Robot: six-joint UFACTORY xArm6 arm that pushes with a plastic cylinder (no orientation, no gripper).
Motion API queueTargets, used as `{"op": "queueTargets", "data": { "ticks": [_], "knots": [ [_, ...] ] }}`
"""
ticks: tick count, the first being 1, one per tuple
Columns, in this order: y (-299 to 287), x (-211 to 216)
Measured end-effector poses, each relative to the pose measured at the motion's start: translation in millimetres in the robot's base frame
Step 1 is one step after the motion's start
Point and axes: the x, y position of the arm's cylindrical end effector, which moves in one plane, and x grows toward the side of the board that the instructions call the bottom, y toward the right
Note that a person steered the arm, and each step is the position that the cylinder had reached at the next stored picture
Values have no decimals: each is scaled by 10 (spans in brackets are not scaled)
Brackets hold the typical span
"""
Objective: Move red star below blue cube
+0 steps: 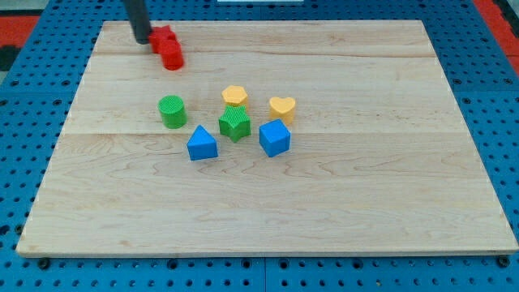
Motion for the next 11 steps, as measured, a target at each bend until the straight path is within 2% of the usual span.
{"op": "queueTargets", "data": {
  "ticks": [1,2,5,8,9,11],
  "knots": [
    [467,252],
    [797,324],
    [870,962],
    [1368,1158],
    [1299,983],
    [488,739]
  ]
}}
